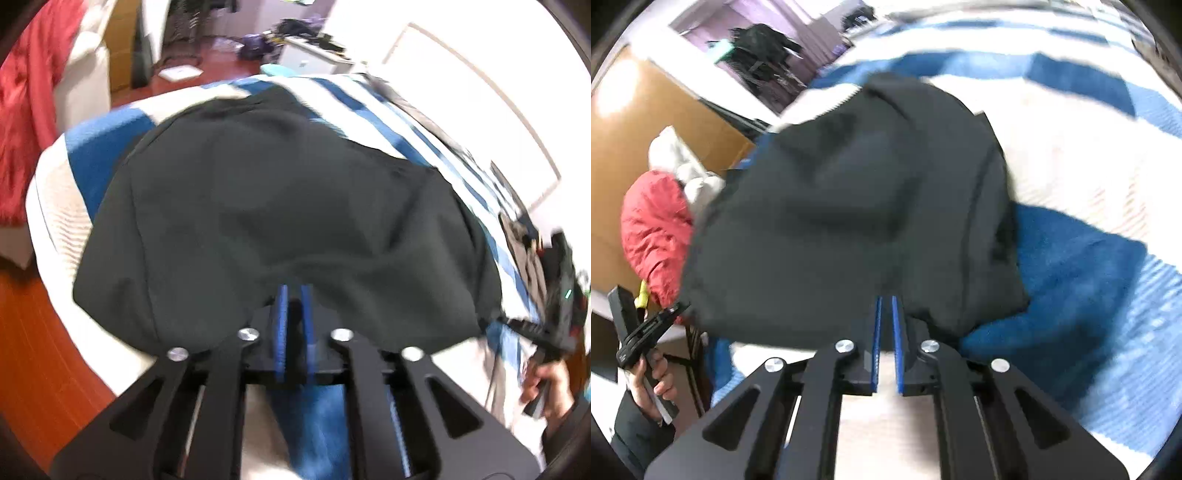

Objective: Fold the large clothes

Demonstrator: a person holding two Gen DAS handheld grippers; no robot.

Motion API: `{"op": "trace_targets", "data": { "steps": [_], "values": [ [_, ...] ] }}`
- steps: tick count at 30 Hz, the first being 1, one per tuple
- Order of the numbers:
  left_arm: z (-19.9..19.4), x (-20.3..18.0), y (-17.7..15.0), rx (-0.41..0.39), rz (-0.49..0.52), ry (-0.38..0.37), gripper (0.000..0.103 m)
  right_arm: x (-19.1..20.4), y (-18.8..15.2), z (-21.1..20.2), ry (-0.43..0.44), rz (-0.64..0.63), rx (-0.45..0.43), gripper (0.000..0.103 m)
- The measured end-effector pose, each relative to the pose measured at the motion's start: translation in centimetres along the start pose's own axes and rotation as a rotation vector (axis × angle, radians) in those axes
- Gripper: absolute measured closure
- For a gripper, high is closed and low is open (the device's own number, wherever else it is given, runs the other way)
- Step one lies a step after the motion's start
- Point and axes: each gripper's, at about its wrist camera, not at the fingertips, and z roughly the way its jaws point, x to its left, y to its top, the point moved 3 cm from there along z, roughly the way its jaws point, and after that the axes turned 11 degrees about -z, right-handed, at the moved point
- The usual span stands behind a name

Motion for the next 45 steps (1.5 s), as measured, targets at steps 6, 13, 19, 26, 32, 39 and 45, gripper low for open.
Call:
{"op": "trace_targets", "data": {
  "steps": [6,13,19,26,32,39,45],
  "values": [
    [-8.4,-5.8,-3.8,-0.143,0.177,-0.067,0.04,7.2,-2.4,-7.0,0.047,-0.123,-0.07,0.031],
    [-13.5,-10.4,-7.4,-0.203,0.287,-0.075,0.012,14.1,-5.2,-12.7,0.068,-0.209,-0.194,0.007],
    [-16.6,-11.0,-8.7,-0.276,0.268,-0.083,0.012,17.3,-5.4,-14.9,0.052,-0.214,-0.228,0.005],
    [-18.5,-11.0,-8.4,-0.285,0.219,-0.103,0.012,17.6,-5.2,-16.7,0.074,-0.195,-0.277,0.005],
    [-19.2,-11.2,-8.2,-0.302,0.207,-0.101,0.008,18.0,-5.3,-16.4,0.069,-0.22,-0.274,0.005],
    [-19.6,-11.3,-7.5,-0.321,0.196,-0.099,0.008,19.3,-5.1,-16.3,0.057,-0.274,-0.285,0.005],
    [-20.4,-11.3,-7.5,-0.365,0.196,-0.077,0.008,19.8,-5.0,-16.3,0.06,-0.288,-0.289,0.005]
  ]
}}
